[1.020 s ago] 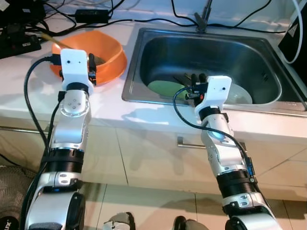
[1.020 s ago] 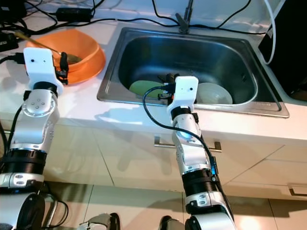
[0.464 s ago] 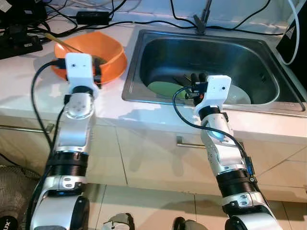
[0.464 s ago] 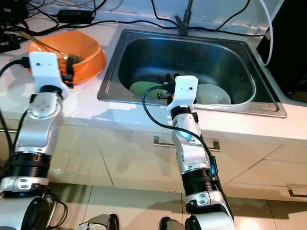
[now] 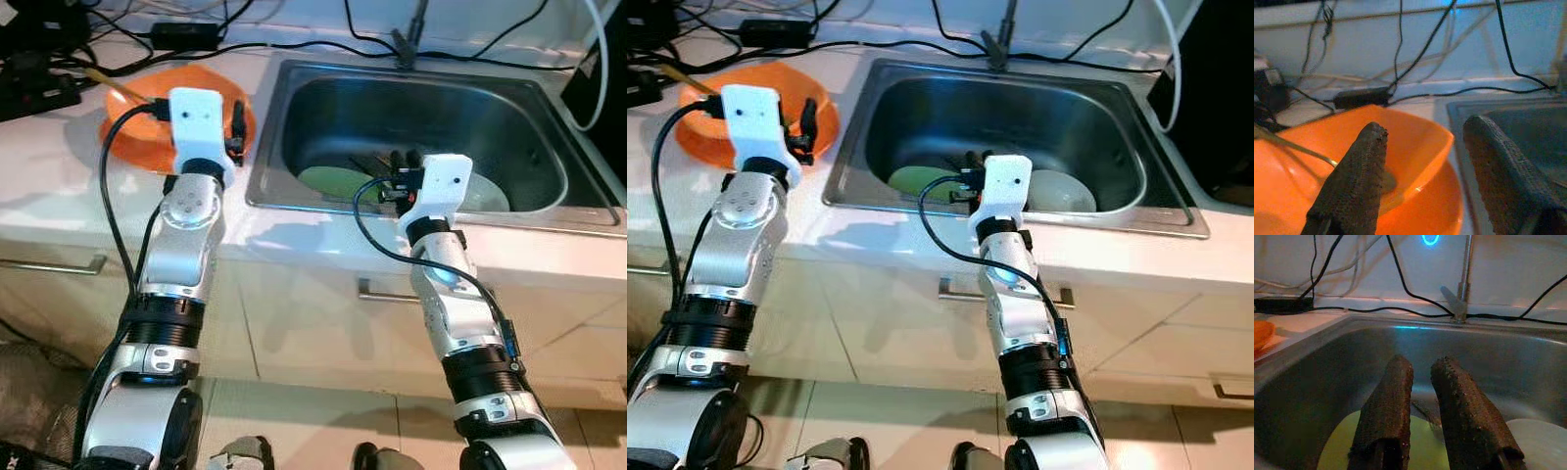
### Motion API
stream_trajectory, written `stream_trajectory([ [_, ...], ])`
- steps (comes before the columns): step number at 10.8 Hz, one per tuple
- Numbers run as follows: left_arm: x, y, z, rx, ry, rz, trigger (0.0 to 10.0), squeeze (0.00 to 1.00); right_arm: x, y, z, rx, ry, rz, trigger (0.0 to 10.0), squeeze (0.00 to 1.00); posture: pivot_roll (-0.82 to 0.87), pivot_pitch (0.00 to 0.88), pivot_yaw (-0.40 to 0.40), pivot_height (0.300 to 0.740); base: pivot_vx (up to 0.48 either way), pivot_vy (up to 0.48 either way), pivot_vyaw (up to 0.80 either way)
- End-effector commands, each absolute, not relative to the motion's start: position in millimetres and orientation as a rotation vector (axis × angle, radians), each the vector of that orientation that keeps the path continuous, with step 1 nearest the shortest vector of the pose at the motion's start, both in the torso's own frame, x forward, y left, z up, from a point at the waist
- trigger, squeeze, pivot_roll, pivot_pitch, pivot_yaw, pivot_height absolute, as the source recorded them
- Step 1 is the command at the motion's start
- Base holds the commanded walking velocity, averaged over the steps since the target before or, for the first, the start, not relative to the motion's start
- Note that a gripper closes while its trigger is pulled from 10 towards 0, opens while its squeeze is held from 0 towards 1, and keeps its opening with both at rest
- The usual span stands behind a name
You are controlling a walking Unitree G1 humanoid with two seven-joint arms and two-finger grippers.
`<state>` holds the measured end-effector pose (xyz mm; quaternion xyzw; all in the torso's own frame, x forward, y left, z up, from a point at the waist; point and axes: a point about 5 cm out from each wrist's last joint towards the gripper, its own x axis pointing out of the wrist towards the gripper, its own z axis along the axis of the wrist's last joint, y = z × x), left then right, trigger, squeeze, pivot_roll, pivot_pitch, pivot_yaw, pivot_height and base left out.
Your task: Kitchen organization
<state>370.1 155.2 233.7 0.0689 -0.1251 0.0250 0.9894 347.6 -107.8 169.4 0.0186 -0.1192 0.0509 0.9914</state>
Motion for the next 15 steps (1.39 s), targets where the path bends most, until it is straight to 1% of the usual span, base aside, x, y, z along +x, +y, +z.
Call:
stream_trajectory([
  [1,367,165,249,0.172,-0.313,0.091,10.0,0.0,349,-111,171,0.045,-0.242,0.088,10.0,0.0,0.09,0.083,-0.027,0.74,0.0,0.0,0.0],
  [4,366,191,243,0.2,-0.273,0.172,10.0,0.0,349,-111,171,0.05,-0.239,0.086,10.0,0.0,0.1,0.092,-0.029,0.74,0.0,0.0,0.0],
  [7,365,197,232,0.212,-0.207,0.207,10.0,0.0,349,-111,171,0.051,-0.239,0.083,10.0,0.0,0.09,0.101,-0.03,0.74,0.0,0.0,0.0],
  [11,365,208,215,0.225,-0.09,0.304,10.0,0.0,349,-114,170,0.05,-0.236,0.074,10.0,0.0,0.09,0.104,-0.03,0.74,0.0,0.0,0.0],
  [12,365,208,213,0.223,-0.078,0.308,10.0,0.0,349,-114,170,0.051,-0.236,0.074,10.0,0.0,0.09,0.104,-0.03,0.74,0.0,0.0,0.0],
  [15,368,192,204,0.157,-0.041,0.215,10.0,0.0,349,-113,170,0.05,-0.237,0.073,10.0,0.0,0.09,0.102,-0.03,0.74,0.0,0.0,0.0],
])
